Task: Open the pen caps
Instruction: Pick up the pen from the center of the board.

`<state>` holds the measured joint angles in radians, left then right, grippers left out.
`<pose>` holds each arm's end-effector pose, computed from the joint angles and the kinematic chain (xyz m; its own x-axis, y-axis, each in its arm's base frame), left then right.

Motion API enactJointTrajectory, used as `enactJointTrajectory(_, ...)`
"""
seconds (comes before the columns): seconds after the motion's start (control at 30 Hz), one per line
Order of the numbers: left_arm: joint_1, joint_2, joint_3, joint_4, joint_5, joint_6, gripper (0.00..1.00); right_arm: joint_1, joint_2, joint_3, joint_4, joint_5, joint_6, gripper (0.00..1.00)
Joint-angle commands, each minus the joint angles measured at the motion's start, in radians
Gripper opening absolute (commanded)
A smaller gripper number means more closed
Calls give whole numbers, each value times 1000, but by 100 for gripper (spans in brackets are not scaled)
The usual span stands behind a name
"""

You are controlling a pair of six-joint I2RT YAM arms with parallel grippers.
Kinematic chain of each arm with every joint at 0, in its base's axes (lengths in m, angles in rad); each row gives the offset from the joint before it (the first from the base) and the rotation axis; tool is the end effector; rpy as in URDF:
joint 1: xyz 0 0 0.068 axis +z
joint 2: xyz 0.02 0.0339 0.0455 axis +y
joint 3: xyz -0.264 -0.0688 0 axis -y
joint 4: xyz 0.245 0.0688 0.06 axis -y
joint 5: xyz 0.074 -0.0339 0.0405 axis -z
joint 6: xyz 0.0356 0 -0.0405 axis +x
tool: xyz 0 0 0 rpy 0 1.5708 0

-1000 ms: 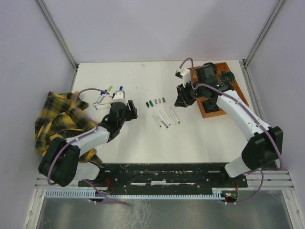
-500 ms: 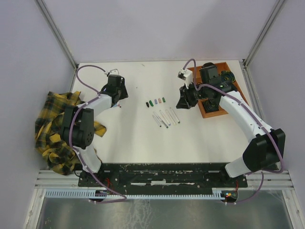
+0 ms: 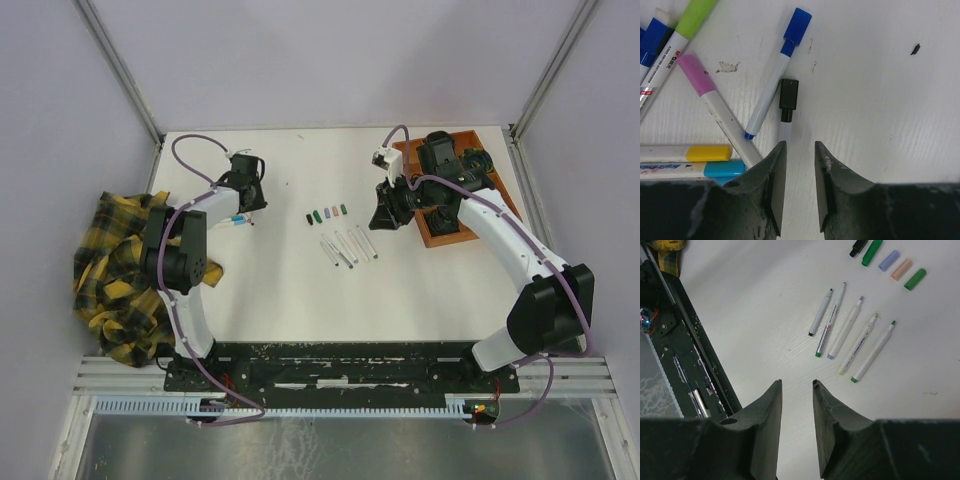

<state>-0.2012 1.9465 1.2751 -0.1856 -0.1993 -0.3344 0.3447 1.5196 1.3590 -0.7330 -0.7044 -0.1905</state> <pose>0.4103 -0.0765 0.1713 -0.7222 -0.1810 -0.6676 -0.1780 0.9813 -0.0735 0.2946 0.1303 0.3184 -0.5992 -0.3684 -0.7108 -0.7667 0.5197 0.3769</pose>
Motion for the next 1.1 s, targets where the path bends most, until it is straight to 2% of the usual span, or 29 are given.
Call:
enactJointTrajectory(0.0,8,31,61,-24,-9,49,35,-6,-4,0,13,-32,-18,38)
enactJointTrajectory(0.63,8,57,58,-50,-31,51,34,-12,4,2,12,-52,-12,38)
enactJointTrajectory(1.07,8,9,43,-44,-37,44,41,-11,8,2,12,-59,-8,39)
